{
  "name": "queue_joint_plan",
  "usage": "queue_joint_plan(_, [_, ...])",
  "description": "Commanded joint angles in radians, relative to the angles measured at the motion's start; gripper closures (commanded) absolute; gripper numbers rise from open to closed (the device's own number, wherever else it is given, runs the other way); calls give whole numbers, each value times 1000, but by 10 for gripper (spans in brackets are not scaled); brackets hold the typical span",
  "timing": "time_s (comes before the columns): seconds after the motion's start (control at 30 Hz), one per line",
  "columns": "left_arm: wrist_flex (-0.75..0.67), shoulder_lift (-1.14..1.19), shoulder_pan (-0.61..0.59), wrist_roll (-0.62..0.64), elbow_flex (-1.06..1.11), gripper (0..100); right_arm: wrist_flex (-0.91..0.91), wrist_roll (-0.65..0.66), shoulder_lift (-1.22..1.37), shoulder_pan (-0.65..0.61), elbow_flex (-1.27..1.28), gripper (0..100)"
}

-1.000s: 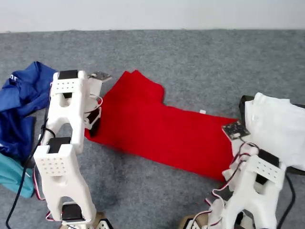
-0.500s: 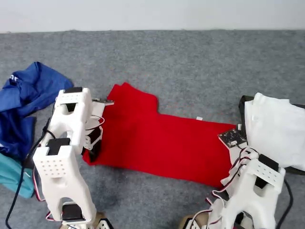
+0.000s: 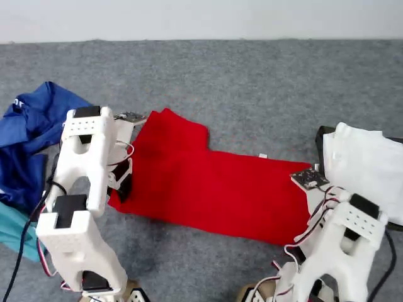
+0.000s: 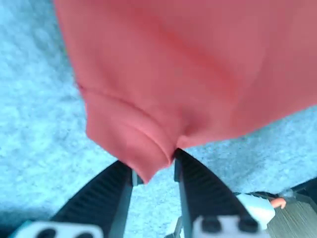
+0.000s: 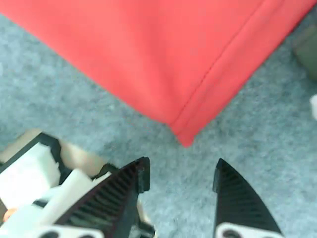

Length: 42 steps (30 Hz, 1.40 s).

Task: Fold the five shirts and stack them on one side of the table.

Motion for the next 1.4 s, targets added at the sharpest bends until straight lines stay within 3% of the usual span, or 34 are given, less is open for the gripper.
queue_joint_plan(0.0, [28,-58,-3,-12,47,885,58,12,-28,10,-87,783])
queue_joint_plan(0.3, [28,-61,-11,-14,77,888,90,11,-28,15,-130,783])
queue_joint_plan(0.6, [-26,-58,-232,-84,64,889,90,11,-30,10,-130,783])
queue_joint_plan(0.8, [-26,-52,-272,-78,-65,889,108,11,-101,8,-124,783])
queue_joint_plan(0.93, [2,-61,-227,-57,-131,888,166,5,-199,-27,-124,783])
queue_joint_plan(1.03, [29,-61,-147,89,-236,885,171,0,-246,-39,-124,783])
queue_joint_plan(1.2, [28,-46,26,255,-427,884,134,-180,-229,-36,-130,781])
queue_joint_plan(1.37, [28,64,89,282,-618,883,127,-269,-186,-41,-132,780])
